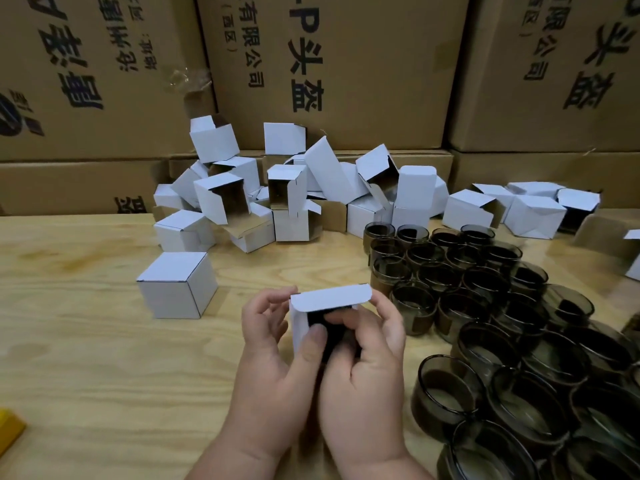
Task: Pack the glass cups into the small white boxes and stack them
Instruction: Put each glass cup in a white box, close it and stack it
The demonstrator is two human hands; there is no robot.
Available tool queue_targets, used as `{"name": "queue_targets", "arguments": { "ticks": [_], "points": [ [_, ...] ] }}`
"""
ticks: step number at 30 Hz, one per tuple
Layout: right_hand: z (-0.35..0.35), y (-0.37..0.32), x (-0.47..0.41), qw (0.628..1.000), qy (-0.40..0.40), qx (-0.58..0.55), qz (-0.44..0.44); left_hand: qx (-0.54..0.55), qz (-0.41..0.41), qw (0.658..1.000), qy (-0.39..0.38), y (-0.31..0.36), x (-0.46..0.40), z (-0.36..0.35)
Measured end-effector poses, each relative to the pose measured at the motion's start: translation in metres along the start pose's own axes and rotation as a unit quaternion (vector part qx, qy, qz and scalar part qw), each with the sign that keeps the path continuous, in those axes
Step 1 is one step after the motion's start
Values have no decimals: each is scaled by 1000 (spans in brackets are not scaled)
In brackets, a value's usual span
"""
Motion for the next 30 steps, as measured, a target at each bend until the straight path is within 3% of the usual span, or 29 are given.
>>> {"name": "queue_targets", "arguments": {
  "ticks": [9,18,26,30],
  "points": [
    [1,-3,-3,999,7,-13,-50,-18,24,999,20,-5,-8,-1],
    [1,14,-2,986,1,-47,-159,70,86,992,63,-11,-7,7],
    [-2,20,-7,988,-13,-34,-149,-50,84,975,200,-9,-6,10],
    [-3,21,-7,988,-28,-23,-150,-269,-90,942,181,4,-11,16]
  ]
}}
Point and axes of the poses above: each hand's wrist, its own x-axis away from the middle knuckle, its own z-axis out of the back of the hand, y = z × x, the point moved 3 cm from there along -x, towards the middle knuckle, and after that the axes turned 7 degrees about z, right-handed, at the moved point
